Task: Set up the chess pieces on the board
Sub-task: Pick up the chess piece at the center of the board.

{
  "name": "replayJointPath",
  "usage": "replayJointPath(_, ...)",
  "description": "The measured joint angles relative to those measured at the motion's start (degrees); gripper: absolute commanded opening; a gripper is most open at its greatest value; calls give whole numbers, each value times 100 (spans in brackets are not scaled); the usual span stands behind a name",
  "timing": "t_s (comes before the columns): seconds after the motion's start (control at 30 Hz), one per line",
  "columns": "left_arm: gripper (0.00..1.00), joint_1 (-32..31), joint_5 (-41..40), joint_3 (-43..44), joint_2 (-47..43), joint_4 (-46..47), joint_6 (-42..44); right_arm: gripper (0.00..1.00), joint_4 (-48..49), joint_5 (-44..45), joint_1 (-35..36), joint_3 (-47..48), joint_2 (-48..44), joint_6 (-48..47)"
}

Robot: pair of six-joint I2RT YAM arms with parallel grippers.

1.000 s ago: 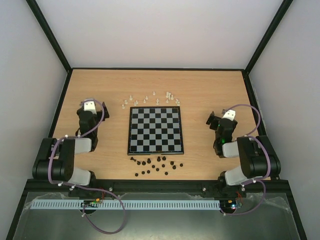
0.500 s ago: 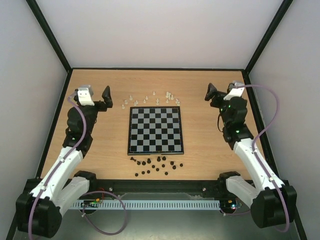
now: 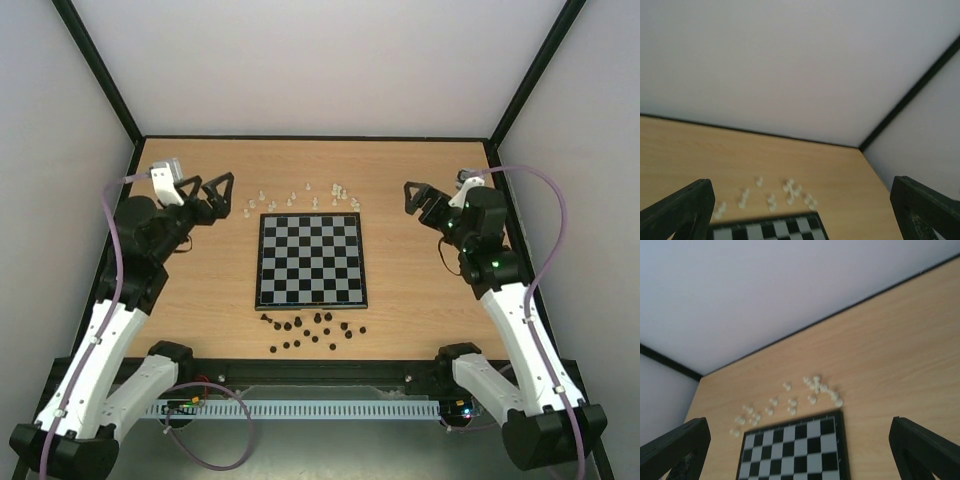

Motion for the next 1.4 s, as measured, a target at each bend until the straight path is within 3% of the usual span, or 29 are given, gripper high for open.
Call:
replayJointPath(0.2, 99, 0, 981, -868, -599, 4, -472, 99, -498, -531, 203, -35, 387, 109)
replayJointPath(0.23, 99, -24, 1510, -1320, -568, 186, -715, 99, -723, -616, 457, -243, 385, 107)
replayJointPath(0.33, 99, -70, 1679, -1362, -378, 111, -728, 99, -815, -529, 772, -376, 350, 122)
replayJointPath(0.53, 99, -166, 1705, -1314, -345, -455, -448, 97, -892, 321, 2876, -778, 481, 350)
replayJointPath(0.67, 99, -188, 1554, -1311, -426, -896, -398, 97, -1005, 1141, 4146, -750, 1185, 514)
replayJointPath(0.77, 99, -219, 1351, -1314, -413, -1141, -378, 97, -1207, 1631, 4680, -592, 1823, 553)
replayJointPath(0.97, 99, -249, 922, -1316, -295, -1401, -411, 99, -1617, 2273, 4736, 127, 2588, 483)
replayJointPath(1.17, 99, -249, 890, -894, 164, -1843, -688, 99, -2223, 2610, 4734, 1322, 2667, 667)
replayJointPath(1.3, 99, -249, 1290, -1187, 271, -1580, -863, 99, -2223, 2599, 4734, 1078, 2144, 839)
replayJointPath(1.4, 99, -330, 1495, -1893, -190, -1379, -964, 100, -1971, 2485, 4734, 164, 1349, 776)
